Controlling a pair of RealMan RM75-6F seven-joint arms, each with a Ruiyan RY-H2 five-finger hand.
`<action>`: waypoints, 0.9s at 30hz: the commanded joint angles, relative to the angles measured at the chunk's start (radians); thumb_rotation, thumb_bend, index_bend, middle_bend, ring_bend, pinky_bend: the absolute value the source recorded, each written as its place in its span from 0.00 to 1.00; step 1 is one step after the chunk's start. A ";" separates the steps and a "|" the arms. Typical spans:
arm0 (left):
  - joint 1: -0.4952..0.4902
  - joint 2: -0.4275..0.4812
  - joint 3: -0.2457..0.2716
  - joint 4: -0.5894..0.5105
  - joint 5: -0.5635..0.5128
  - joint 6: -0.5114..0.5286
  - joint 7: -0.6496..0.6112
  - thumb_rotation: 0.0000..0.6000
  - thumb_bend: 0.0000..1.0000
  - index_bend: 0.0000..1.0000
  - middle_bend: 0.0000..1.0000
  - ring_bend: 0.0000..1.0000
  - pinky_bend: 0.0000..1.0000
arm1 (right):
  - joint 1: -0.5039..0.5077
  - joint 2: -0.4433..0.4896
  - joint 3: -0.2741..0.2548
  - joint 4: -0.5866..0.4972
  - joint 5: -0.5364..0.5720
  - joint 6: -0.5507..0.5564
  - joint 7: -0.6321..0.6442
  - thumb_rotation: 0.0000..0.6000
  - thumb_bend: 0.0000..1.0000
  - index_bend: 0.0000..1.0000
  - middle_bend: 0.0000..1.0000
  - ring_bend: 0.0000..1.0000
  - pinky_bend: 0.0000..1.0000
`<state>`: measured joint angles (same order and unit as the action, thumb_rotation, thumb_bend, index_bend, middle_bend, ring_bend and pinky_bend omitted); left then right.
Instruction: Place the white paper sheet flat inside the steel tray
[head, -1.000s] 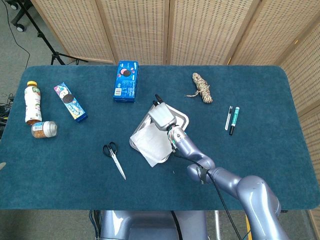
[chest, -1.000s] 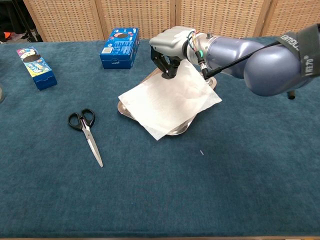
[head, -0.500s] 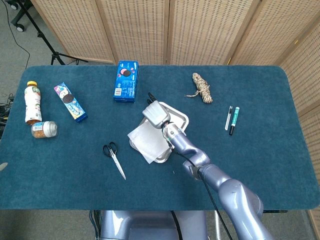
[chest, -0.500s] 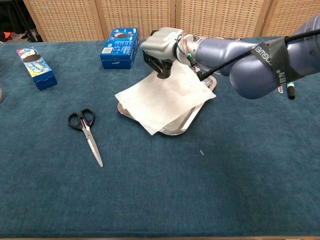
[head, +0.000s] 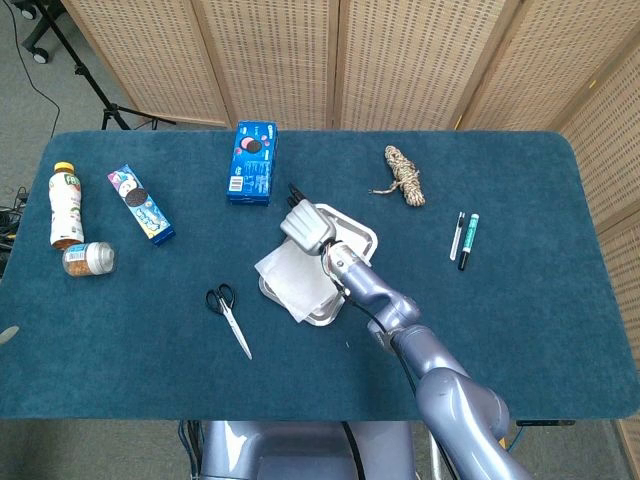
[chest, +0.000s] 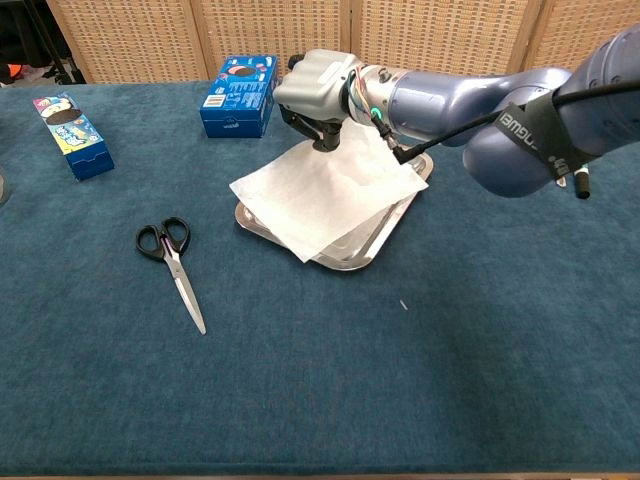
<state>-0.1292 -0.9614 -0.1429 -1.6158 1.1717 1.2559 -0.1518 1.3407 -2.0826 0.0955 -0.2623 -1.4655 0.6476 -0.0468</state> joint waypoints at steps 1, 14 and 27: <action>-0.001 0.000 0.001 0.001 0.001 -0.003 0.000 1.00 0.00 0.00 0.00 0.00 0.00 | -0.002 -0.012 -0.011 0.041 -0.016 0.015 -0.010 1.00 0.19 0.56 0.37 0.18 0.05; -0.004 -0.001 0.007 -0.004 0.010 -0.006 0.009 1.00 0.00 0.00 0.00 0.00 0.00 | -0.036 0.060 0.015 -0.046 0.001 0.061 -0.034 1.00 0.04 0.23 0.07 0.00 0.05; -0.010 -0.004 0.021 -0.015 0.039 -0.011 0.022 1.00 0.00 0.00 0.00 0.00 0.00 | -0.191 0.328 0.055 -0.578 0.072 0.134 0.088 1.00 0.78 0.32 0.22 0.08 0.07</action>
<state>-0.1374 -0.9657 -0.1243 -1.6289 1.2064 1.2471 -0.1296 1.2344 -1.8934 0.1393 -0.5872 -1.4343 0.7728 -0.0252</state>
